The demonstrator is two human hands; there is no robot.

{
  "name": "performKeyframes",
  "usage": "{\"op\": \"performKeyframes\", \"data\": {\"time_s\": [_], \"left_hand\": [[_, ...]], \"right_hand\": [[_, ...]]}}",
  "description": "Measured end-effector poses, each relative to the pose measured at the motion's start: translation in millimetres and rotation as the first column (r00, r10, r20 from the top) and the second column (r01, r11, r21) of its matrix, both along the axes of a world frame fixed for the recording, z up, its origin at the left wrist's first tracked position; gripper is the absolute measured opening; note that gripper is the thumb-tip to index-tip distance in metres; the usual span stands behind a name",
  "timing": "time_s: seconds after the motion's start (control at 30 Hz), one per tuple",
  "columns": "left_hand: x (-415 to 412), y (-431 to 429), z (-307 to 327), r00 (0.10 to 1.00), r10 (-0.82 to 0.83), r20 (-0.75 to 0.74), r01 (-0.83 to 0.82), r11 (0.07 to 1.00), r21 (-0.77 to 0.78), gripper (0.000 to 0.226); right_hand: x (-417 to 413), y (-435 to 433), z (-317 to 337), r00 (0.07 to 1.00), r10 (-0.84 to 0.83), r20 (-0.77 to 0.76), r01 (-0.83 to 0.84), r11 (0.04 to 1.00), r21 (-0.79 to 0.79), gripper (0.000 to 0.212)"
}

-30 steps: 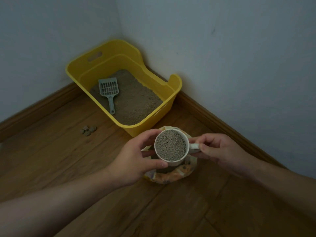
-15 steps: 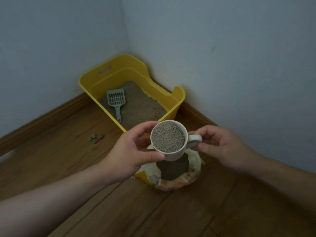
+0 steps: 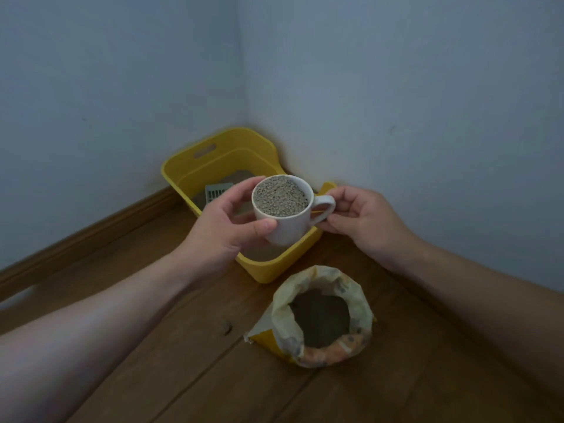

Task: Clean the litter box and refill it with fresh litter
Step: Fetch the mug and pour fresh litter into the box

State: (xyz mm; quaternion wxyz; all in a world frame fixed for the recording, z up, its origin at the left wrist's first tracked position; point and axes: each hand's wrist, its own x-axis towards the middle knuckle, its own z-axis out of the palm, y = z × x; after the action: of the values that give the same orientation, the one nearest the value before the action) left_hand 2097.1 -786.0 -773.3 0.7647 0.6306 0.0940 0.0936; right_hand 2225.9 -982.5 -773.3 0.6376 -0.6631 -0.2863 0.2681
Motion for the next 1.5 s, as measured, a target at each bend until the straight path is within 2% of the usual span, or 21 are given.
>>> {"op": "performKeyframes", "data": {"time_s": [0.33, 0.5, 0.7, 0.83, 1.07, 1.23, 1.33, 1.5], "left_hand": [[36, 42, -31, 0.994, 0.083, -0.073, -0.089, 0.992, -0.087, 0.077], [55, 51, -45, 0.978, 0.164, -0.132, -0.177, 0.979, -0.097, 0.075], [66, 62, -76, 0.952, 0.219, -0.213, -0.245, 0.963, -0.108, 0.064], [68, 63, -88, 0.928, 0.241, -0.283, -0.27, 0.96, -0.067, 0.053], [71, 66, -89, 0.881, 0.266, -0.392, -0.26, 0.963, 0.071, 0.049], [74, 65, -87, 0.889, 0.235, -0.393, -0.175, 0.968, 0.182, 0.049], [76, 65, -85, 0.887, 0.23, -0.401, -0.159, 0.966, 0.203, 0.053], [76, 65, -80, 0.887, 0.251, -0.388, -0.195, 0.964, 0.179, 0.041]], "right_hand": [[37, 58, -30, 0.997, -0.069, -0.032, 0.069, 0.998, -0.004, 0.031], [52, 78, -51, 0.993, -0.106, -0.047, 0.106, 0.994, -0.006, 0.044], [64, 92, -76, 0.992, -0.112, -0.058, 0.107, 0.991, -0.077, 0.046], [69, 96, -90, 0.991, -0.134, -0.019, 0.13, 0.98, -0.152, 0.05], [80, 99, -101, 0.996, -0.09, 0.002, 0.088, 0.964, -0.252, 0.054], [86, 99, -101, 0.998, -0.064, 0.018, 0.066, 0.951, -0.302, 0.056], [90, 98, -99, 0.999, -0.046, -0.005, 0.042, 0.95, -0.31, 0.054], [94, 95, -99, 1.0, -0.016, -0.005, 0.014, 0.942, -0.334, 0.05]]}}
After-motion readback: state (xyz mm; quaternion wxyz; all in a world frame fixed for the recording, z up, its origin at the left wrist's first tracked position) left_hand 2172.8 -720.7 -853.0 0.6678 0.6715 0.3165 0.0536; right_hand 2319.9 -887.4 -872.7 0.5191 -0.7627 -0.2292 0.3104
